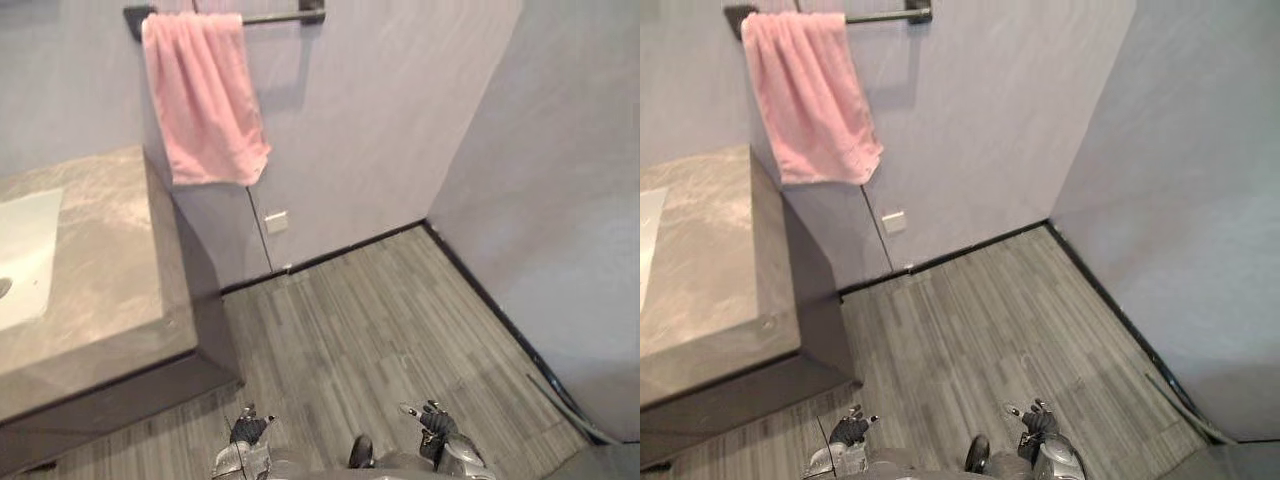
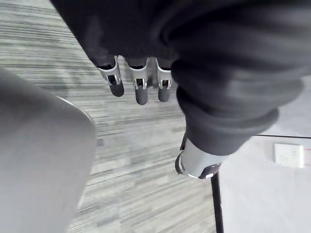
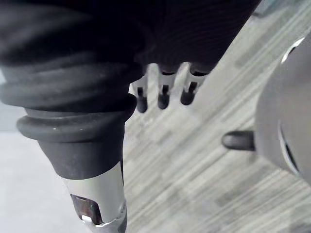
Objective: Organize washtable
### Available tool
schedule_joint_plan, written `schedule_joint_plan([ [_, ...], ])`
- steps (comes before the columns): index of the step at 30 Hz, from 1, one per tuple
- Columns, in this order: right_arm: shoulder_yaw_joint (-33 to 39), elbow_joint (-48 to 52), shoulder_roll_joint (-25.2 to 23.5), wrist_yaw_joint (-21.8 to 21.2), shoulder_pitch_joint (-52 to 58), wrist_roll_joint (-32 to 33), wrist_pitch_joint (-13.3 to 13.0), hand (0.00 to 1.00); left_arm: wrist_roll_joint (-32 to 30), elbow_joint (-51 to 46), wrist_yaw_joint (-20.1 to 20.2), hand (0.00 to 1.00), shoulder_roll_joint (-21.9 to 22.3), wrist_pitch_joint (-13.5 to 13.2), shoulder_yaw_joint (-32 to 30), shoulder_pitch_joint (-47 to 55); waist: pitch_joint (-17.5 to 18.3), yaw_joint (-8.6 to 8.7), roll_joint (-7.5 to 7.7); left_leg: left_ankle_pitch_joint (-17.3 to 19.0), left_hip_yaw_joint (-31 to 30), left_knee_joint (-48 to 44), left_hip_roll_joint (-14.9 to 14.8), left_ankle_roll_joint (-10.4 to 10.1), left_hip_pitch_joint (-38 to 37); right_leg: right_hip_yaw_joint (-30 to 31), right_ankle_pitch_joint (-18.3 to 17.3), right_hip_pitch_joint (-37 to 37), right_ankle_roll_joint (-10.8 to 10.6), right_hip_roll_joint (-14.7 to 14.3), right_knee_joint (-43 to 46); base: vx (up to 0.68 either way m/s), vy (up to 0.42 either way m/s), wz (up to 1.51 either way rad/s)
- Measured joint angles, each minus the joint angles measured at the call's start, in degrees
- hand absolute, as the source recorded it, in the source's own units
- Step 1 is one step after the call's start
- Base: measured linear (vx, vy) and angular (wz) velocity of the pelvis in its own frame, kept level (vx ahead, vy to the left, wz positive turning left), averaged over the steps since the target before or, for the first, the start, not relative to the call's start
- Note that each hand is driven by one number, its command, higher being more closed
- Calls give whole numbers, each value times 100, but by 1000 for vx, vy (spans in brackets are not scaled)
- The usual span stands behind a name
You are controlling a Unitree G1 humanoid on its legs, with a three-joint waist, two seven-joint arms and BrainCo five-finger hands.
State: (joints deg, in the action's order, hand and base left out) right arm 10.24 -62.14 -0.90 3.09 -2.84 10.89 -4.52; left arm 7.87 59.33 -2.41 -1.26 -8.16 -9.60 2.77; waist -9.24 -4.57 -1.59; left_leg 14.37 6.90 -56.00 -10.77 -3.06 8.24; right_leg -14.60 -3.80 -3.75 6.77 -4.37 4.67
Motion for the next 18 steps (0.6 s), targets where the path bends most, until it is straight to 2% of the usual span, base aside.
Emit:
schedule_joint_plan([
  [1,20,1,12,11,-55,8,-3,0,3,-67,-5,0,13,-13,14,-20,-57,-65,27,179,170,539,71,35,301,121,-12,-146,-45,59,-137,297,20,-55],
  [2,60,0,20,17,-65,12,-2,0,3,-84,-2,0,19,-19,45,-49,-65,-99,18,196,206,945,131,33,420,169,-21,-210,-90,93,-201,276,85,-46],
  [3,85,-2,35,40,-66,23,-1,0,6,-82,-4,0,16,-49,83,-61,-80,-127,6,156,302,1955,281,26,553,233,-80,-312,-212,183,-311,257,142,-19],
  [4,85,-4,68,46,-42,27,-2,0,42,-72,-6,0,29,-66,118,-55,-96,-95,-70,-3,341,3027,399,-24,602,263,-238,-415,-308,243,-378,270,170,-10],
  [5,86,-20,95,46,-15,26,-1,0,56,-71,-5,0,46,-80,117,-51,-99,-118,-83,-348,387,3360,436,94,604,300,-297,-458,-357,270,-382,238,171,-13],
  [6,66,-102,130,48,4,25,3,0,71,-69,-12,0,53,-117,95,-4,-76,-222,-60,-801,477,3630,508,244,460,405,-368,-510,-462,345,-390,314,197,-24],
  [8,60,-206,62,41,-31,23,3,0,138,-76,8,0,47,-126,-37,-35,-50,-261,111,-653,601,3629,773,671,438,505,-496,-521,-763,622,-349,496,236,-18],
  [10,66,-231,11,40,12,10,4,0,172,-68,-6,0,45,-113,-225,-53,-60,-284,166,-391,738,3379,799,764,335,557,-531,-611,-858,737,-150,448,177,-15],
  [12,58,-221,-24,38,78,-27,1,0,169,-27,-2,0,38,-98,-236,-51,-56,-311,155,-145,729,3439,849,799,-37,612,-685,-482,-1103,846,765,362,169,-13],
  [13,50,-185,-40,31,170,-31,1,0,168,-30,6,0,45,-89,-218,-33,-45,-317,162,-4,678,3581,919,823,-327,683,-795,-78,-1306,947,1995,257,131,5],
  [14,38,-113,-42,23,195,-37,-18,0,167,-32,9,0,50,-88,-219,-32,-40,-304,184,68,582,3621,990,838,-430,703,-777,220,-1381,1035,2722,389,154,39],
  [15,45,26,-48,-8,216,-36,-54,0,166,-26,28,0,14,-47,-223,-36,-65,-214,219,207,396,3599,1138,906,-591,735,-769,741,-1463,1178,4001,340,100,73],
  [16,56,64,-40,-21,246,-33,-64,0,164,-24,18,0,10,10,-247,-49,-56,-221,276,311,225,3597,1241,927,-803,808,-926,1071,-1407,1173,4630,357,75,88],
  [18,78,69,1,-49,254,-32,-68,0,158,-21,16,0,25,41,-246,-50,-63,-238,280,356,-24,3732,1308,935,-1218,654,-1189,1348,-1252,1162,4597,443,29,104],
])
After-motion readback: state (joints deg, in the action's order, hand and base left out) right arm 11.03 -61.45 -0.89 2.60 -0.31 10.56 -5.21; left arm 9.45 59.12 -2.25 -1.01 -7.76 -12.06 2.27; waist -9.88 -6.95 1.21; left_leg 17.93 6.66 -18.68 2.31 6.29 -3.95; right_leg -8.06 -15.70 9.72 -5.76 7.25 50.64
